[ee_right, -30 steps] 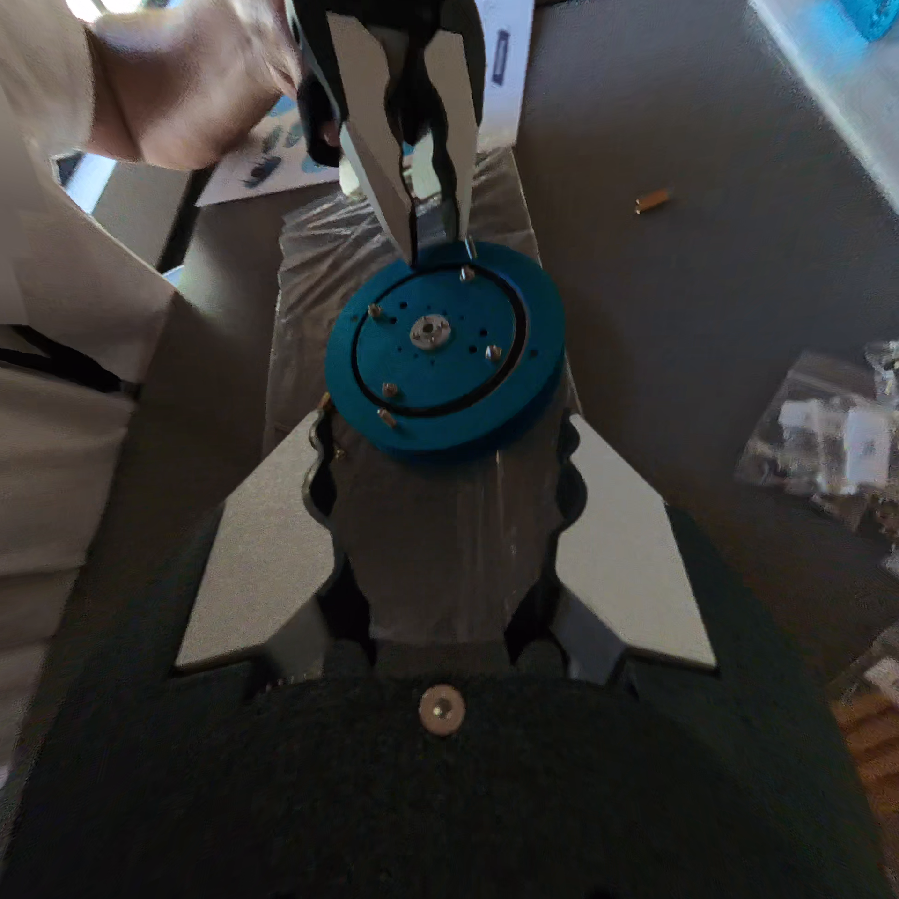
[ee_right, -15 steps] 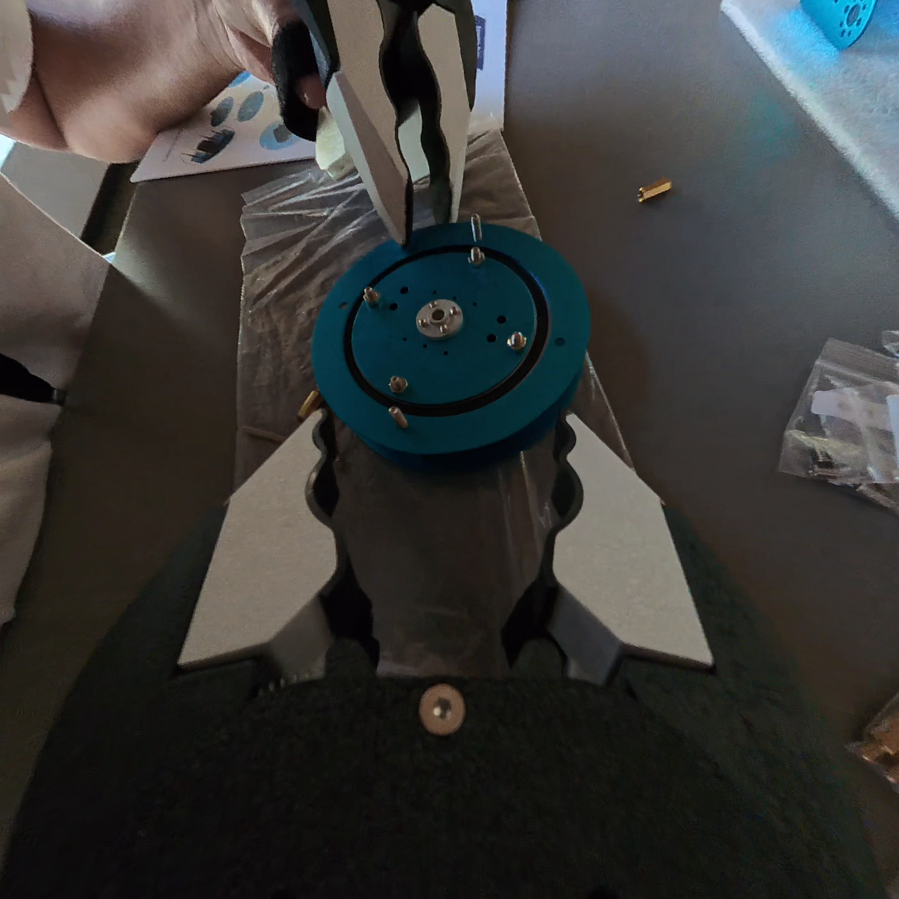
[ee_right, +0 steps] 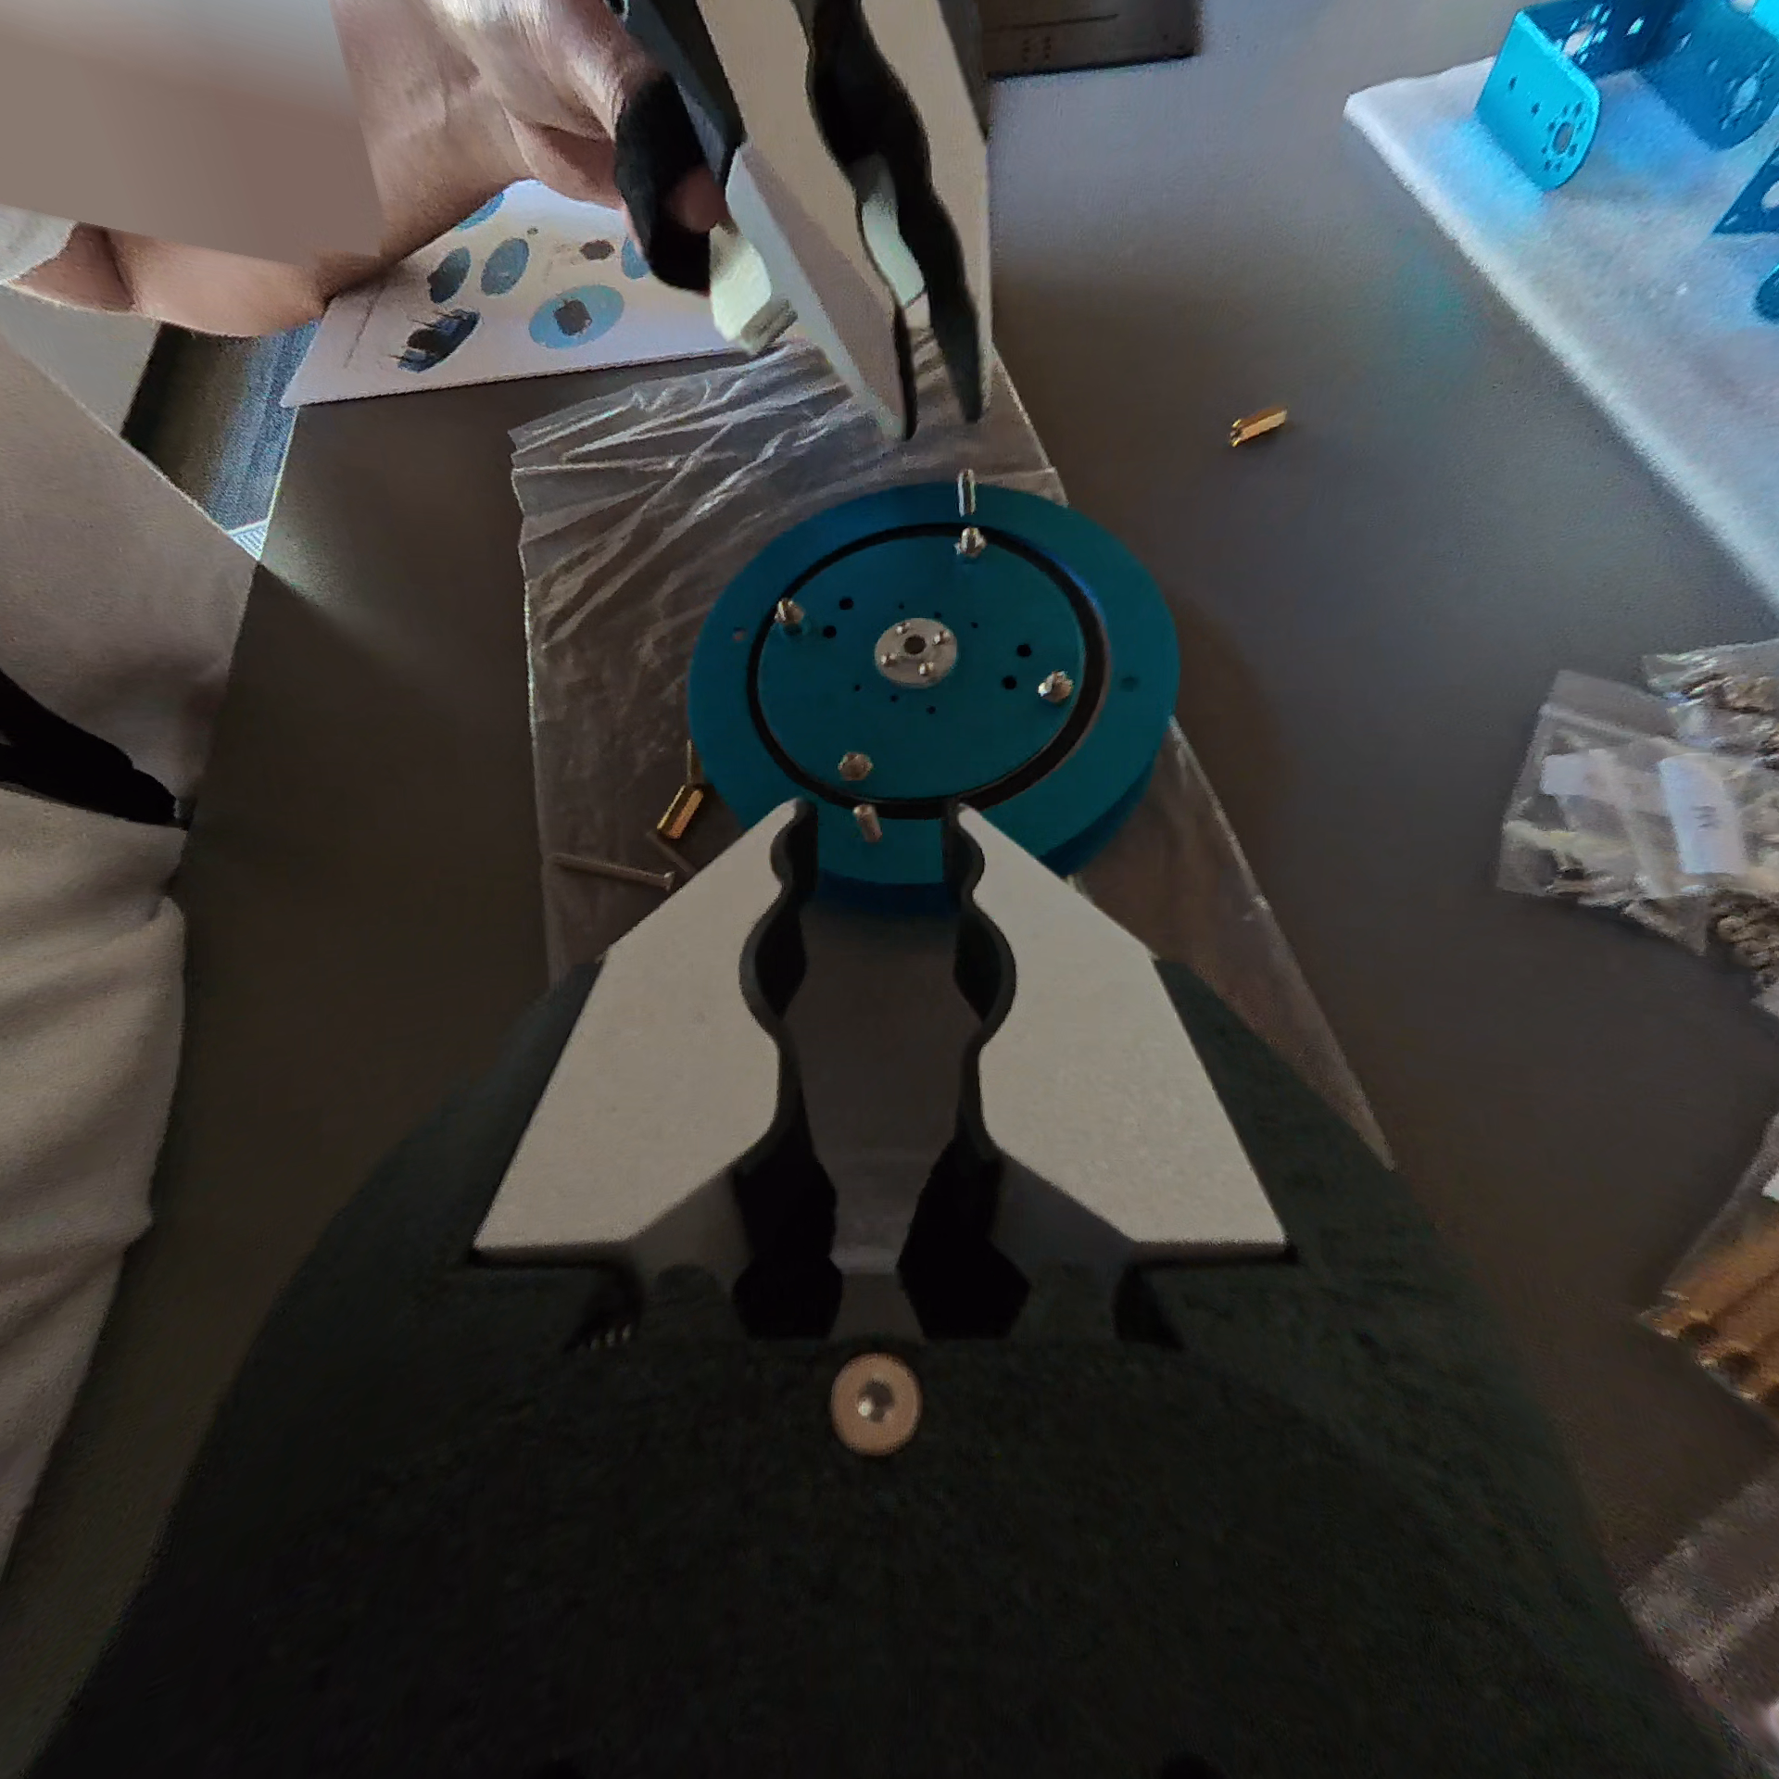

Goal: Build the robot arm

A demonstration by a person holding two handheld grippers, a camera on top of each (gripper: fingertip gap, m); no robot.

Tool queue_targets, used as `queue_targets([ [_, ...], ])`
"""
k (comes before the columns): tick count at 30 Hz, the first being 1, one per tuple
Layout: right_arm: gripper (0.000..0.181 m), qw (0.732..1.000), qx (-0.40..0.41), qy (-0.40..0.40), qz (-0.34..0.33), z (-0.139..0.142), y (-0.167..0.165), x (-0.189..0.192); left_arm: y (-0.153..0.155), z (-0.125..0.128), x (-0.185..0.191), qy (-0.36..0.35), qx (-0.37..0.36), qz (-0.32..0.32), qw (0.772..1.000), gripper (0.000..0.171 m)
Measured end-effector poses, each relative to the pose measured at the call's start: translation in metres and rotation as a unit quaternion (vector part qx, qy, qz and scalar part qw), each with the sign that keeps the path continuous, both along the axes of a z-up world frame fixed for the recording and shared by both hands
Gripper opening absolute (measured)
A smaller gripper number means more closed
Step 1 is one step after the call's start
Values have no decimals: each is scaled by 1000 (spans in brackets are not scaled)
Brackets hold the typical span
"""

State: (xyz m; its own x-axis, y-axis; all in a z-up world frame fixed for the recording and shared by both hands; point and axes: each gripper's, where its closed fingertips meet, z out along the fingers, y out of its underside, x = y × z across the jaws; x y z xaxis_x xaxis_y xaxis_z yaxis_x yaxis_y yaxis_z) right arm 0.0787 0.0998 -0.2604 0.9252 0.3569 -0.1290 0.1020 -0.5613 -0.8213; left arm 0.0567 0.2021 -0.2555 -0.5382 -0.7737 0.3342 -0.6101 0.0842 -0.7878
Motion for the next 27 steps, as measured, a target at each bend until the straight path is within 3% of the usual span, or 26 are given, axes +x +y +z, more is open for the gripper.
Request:
queue_targets([
  [4, 21, 1000, -2, 3, -11, -2, -5, -8, -7, 5, 6, -20, 19, -9, 1000, 16],
  [10, 14, 999, -12, -27, -15, -10, -3, -10, -10, -9, 11, -12, 64, -20, 998, 8],
  [27, 14, 1000, 3, 8, -30, 3, -8, 0, -6, -5, 13, -14, 20, -1, 1000, 10],
])
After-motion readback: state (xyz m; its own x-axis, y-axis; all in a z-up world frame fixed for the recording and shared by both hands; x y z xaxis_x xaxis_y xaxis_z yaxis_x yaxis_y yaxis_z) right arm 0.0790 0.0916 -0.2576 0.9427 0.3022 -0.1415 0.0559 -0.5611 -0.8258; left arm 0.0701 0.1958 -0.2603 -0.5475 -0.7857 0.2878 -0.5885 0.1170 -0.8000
